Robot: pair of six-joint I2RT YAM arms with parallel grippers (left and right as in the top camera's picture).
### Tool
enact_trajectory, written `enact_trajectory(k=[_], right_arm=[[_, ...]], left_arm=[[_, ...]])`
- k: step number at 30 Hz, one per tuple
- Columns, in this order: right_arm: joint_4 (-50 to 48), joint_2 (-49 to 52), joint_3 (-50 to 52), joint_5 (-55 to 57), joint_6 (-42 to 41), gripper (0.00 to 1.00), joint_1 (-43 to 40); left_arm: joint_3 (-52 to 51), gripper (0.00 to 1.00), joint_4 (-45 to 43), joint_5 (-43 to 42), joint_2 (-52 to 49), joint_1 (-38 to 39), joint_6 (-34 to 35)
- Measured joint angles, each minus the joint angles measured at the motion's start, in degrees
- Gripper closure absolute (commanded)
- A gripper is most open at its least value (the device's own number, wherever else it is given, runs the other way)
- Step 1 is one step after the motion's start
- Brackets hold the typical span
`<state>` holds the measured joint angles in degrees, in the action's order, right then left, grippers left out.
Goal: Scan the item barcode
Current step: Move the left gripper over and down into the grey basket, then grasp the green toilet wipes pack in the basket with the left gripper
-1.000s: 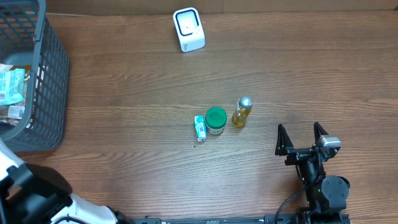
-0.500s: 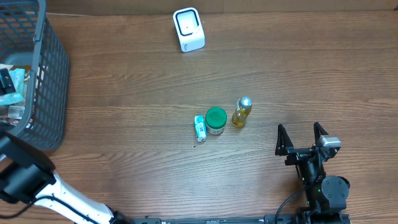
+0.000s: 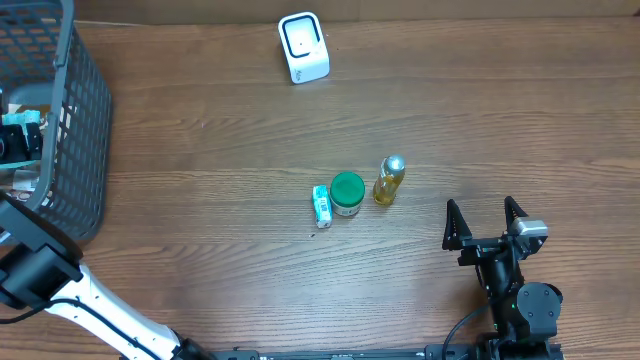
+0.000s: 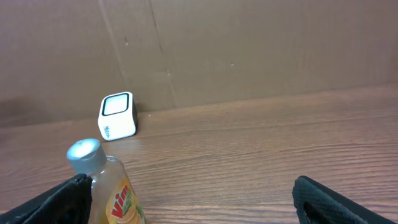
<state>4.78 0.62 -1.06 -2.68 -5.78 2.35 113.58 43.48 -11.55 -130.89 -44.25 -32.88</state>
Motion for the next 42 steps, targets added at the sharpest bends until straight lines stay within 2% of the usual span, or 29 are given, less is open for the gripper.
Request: enact_trajectory(k=[16,20,26,29,42], right_arm=[[0.0,0.0,0.0,0.0,0.0,0.0,0.0],[0.0,0.0,0.0,0.0,0.0,0.0,0.0],[0.0,0.0,0.0,0.0,0.0,0.0,0.0],[0.0,0.0,0.0,0.0,0.0,0.0,0.0],[0.0,0.0,0.0,0.0,0.0,0.0,0.0]], left_arm=[[0.0,0.0,-1.5,-2.1,-0.9,0.0,-2.1],[0.0,0.11,-1.5,-0.7,-1.3,0.0,-2.1],[0.0,0.34,-1.4,0.9,-1.4,-0.1,-2.2],[0.0,0.41,-0.9,1.1,-1.4,-0.1,-2.0],[0.0,0.4,2.9,1.3,0.2,0.0,-1.1]])
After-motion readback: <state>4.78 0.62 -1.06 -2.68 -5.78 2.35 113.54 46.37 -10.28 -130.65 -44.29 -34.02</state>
